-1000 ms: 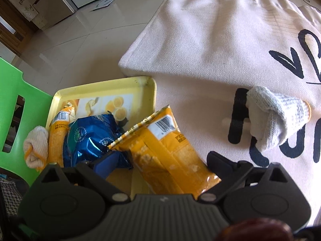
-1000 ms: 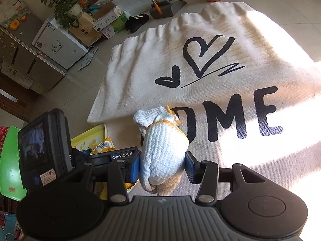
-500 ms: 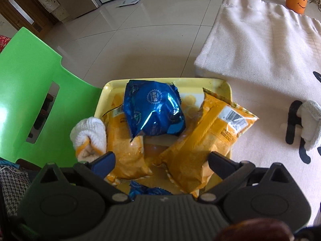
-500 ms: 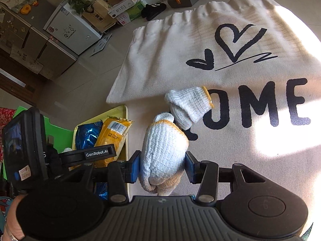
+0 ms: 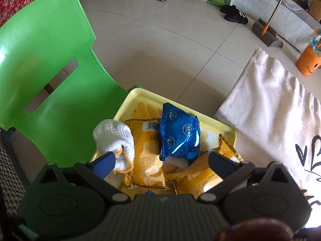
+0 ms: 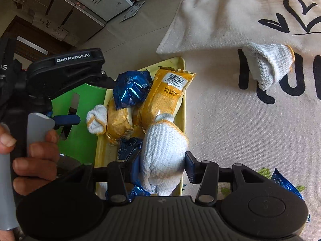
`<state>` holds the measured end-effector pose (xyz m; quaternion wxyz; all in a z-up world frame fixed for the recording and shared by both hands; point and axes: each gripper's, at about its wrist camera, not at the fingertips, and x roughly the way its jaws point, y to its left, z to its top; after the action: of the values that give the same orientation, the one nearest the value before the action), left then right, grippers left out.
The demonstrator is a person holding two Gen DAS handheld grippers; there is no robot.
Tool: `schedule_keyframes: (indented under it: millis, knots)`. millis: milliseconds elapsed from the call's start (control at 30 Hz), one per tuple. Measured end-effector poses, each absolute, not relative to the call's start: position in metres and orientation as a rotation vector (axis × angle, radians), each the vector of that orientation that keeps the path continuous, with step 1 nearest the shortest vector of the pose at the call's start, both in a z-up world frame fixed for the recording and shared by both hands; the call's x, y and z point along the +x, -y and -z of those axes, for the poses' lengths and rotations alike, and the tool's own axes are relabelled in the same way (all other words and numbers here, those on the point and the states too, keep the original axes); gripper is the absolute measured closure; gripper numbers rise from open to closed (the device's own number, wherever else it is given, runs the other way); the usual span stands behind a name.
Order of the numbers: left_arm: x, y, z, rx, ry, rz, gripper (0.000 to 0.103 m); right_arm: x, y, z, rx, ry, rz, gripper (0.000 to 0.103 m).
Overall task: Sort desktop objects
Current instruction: 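Carry the glove over the tray and open the right tool to drop it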
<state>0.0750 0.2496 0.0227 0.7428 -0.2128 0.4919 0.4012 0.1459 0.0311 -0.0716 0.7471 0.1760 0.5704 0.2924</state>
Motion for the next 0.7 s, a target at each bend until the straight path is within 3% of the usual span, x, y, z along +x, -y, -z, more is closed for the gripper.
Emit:
schedule_keyframes:
  millis: [500, 600, 700]
  knots:
    - [0.039, -0.281, -0.081, -0.501, -0.89, -0.884, 0.001, 0.136, -0.096, 0.059, 0.456, -1.157, -0.823, 0.057]
    - [0.036, -0.284, -0.082, -0.494, -0.881, -0.9, 0.001, 0.133, -0.11, 0.058, 0.456, -1.145, -0.86, 0.052]
    - [0.035, -0.286, -0.081, -0.5, -0.885, -0.895, 0.001, 0.132, -0.112, 0.059, 0.469, -1.139, -0.86, 0.039]
